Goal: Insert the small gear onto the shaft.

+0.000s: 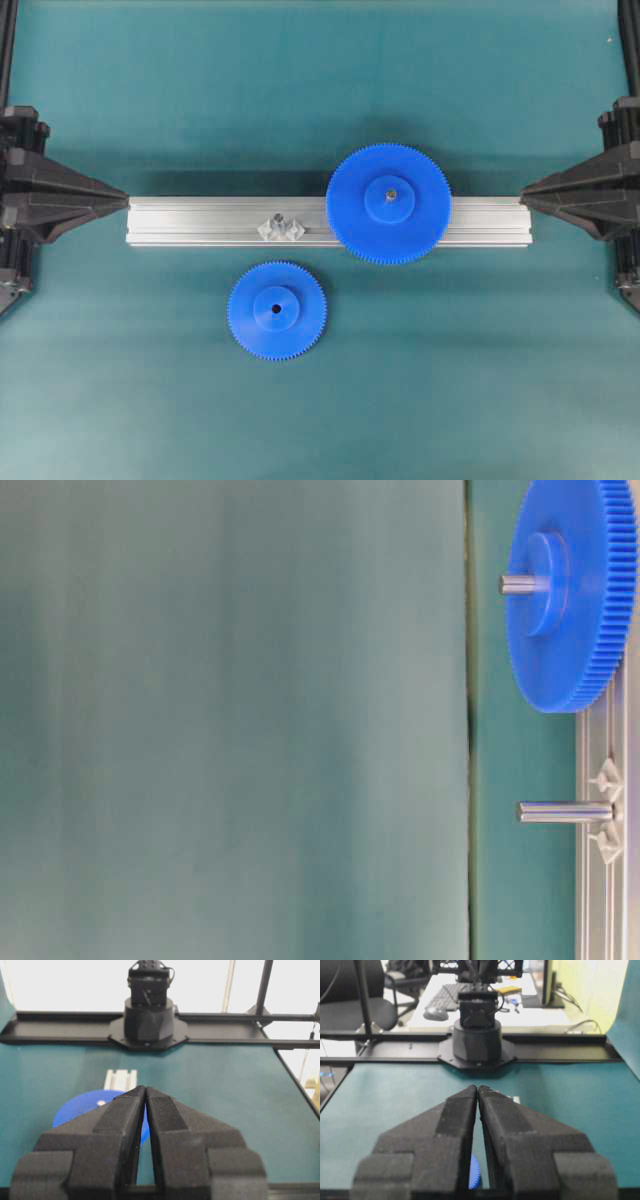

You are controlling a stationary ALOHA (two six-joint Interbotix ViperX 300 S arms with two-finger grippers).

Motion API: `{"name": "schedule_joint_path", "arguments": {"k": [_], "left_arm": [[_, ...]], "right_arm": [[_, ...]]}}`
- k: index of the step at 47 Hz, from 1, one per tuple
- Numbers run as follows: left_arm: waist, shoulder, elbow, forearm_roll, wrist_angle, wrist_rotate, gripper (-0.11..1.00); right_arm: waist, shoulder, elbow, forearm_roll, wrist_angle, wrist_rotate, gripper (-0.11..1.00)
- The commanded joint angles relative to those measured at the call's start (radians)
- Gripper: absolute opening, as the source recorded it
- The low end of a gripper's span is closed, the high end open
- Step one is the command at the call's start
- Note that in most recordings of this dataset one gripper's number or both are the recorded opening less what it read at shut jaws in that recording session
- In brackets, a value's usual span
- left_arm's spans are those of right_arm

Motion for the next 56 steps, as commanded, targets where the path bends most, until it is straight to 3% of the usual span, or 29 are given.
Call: {"name": "schedule_joint_path", "arguments": {"k": [1, 4, 8, 13, 27, 56], "left_arm": [[-0.005, 0.014, 0.018, 0.009, -0.006, -0.014, 0.1], [-0.009, 0.012, 0.017, 0.009, -0.006, -0.018, 0.12], [-0.009, 0.009, 0.009, 0.009, -0.005, -0.02, 0.03], [-0.014, 0.011, 0.008, 0.011, 0.008, -0.021, 0.0], [-0.018, 0.055, -0.003, 0.009, 0.098, -0.058, 0.0], [-0.041, 0.179, -0.074, 0.011, 0.195, -0.084, 0.0]], "right_arm": [[0.005, 0.008, -0.005, 0.009, -0.014, 0.0, 0.16], [0.005, -0.002, 0.005, 0.028, -0.009, 0.005, 0.15], [0.005, -0.02, 0.021, 0.048, 0.003, 0.032, 0.05], [0.003, -0.04, 0.034, 0.048, 0.028, 0.067, 0.01], [-0.005, -0.034, 0.018, 0.046, 0.199, 0.083, 0.0], [-0.048, -0.012, -0.011, 0.04, 0.388, 0.083, 0.0]]}}
